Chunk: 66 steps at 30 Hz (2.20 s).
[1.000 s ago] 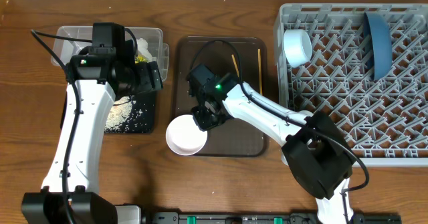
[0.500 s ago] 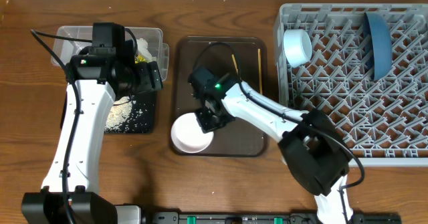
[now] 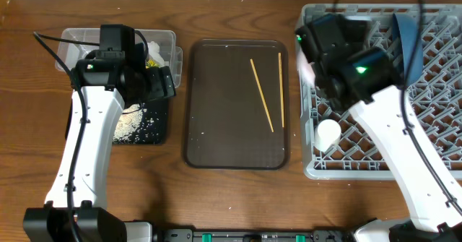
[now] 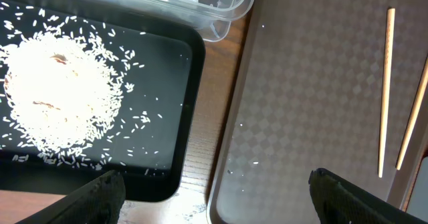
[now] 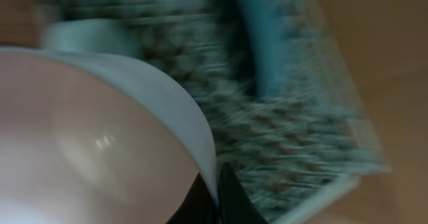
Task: Sort waste into correct bins and load items into the dishwasher rack
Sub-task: 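Carry the pink-white bowl into the rack's left side and release, then lower the right gripper onto the left chopstick and grasp it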
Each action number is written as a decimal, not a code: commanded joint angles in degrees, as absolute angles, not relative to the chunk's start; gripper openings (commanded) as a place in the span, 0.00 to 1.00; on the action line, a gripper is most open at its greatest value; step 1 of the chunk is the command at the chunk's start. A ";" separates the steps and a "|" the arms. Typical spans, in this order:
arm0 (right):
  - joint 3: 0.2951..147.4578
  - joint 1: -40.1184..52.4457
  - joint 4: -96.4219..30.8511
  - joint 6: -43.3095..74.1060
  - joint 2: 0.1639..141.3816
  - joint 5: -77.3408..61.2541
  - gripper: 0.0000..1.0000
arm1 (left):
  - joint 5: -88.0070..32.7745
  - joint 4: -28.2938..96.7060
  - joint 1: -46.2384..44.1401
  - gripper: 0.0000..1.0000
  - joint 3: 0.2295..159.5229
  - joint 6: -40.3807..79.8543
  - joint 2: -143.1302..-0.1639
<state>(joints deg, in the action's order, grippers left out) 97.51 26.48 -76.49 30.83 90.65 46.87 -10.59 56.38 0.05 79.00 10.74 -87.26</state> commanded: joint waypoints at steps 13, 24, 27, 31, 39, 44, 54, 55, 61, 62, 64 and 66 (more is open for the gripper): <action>94.91 24.38 -84.66 28.16 111.90 75.92 0.01 | -10.94 56.36 0.25 0.90 80.05 11.05 -86.83; 94.91 25.80 -84.66 28.21 119.07 71.44 0.01 | -10.94 56.36 0.25 0.91 80.05 11.05 -86.83; 94.91 27.05 -84.93 28.18 119.04 67.53 0.01 | -10.94 56.36 0.25 0.90 80.05 11.05 -86.83; 94.91 28.77 -84.95 28.16 119.07 62.94 0.03 | -10.94 56.36 0.25 0.91 80.05 11.05 -86.83; 94.91 30.59 -84.58 28.01 119.07 62.06 0.08 | -10.94 56.36 0.25 0.90 80.05 11.05 -86.83; 94.94 30.85 -84.93 27.99 119.04 56.66 0.54 | -10.94 56.36 0.25 0.91 80.05 11.05 -86.83; 98.56 31.03 -84.88 26.04 115.59 54.52 0.71 | -10.94 56.36 0.25 0.90 80.05 11.05 -86.83; 99.11 30.94 -84.82 25.80 115.00 54.41 0.72 | -10.94 56.36 0.25 0.91 80.05 11.05 -86.83; 103.09 29.19 -82.85 20.73 110.63 50.57 0.77 | -10.94 56.36 0.25 0.90 80.05 11.05 -86.83; 103.61 28.73 -82.04 19.86 109.91 48.60 0.77 | -10.94 56.34 0.25 0.90 80.05 11.05 -86.83; 104.53 27.86 -80.44 18.52 108.84 43.75 0.78 | -10.94 56.36 0.25 0.91 80.05 11.05 -86.83; 104.97 26.94 -78.83 17.63 107.98 39.13 0.78 | -10.94 56.36 0.25 0.90 80.05 11.05 -86.83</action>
